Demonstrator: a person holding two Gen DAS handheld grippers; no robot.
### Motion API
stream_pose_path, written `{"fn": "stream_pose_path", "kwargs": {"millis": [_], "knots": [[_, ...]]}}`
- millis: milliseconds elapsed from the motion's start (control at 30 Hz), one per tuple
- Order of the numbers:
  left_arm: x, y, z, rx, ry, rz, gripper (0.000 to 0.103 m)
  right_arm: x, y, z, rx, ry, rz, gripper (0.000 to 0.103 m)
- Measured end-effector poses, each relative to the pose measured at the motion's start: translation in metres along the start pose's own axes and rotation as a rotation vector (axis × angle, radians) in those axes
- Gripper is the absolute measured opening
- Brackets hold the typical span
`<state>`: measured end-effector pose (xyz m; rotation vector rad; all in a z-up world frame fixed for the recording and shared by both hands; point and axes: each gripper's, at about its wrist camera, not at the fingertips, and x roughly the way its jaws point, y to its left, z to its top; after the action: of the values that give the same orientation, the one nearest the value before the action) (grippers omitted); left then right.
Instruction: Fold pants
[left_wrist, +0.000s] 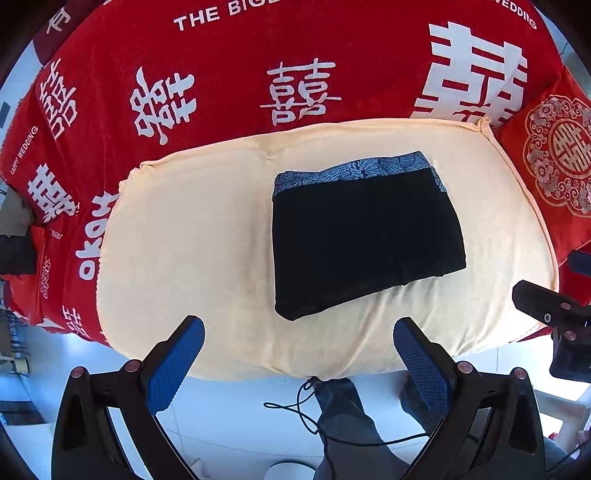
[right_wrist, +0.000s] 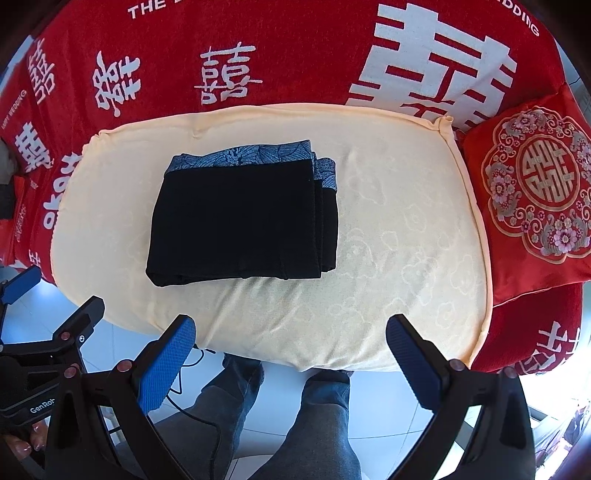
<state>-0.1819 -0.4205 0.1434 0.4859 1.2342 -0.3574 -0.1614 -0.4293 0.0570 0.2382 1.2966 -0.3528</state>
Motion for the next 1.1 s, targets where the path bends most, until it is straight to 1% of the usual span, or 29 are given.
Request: {"fn": "stream_pose_path", "kwargs": {"millis": [667,933,1100], "knots": [[-0.0014,-0.0039,0.0005,0.000,0.000,0.003,0.103,0.0005,-0.0019,-0.0002,-0.003,0.001,0.000,0.103],[-0.0035,-0.0042,-0.0001,0.030,-0.010,-0.004,0.103,0.0005,-0.0034,0.0001,-0.006,0.002,-0.001,0.103],[-0.0016,-0.0034,-0.0005,0.030,-0.005,-0.014,0.103,0.0008,-0.0033,0.0006,-0.005,0.001,0.000,0.103]]}}
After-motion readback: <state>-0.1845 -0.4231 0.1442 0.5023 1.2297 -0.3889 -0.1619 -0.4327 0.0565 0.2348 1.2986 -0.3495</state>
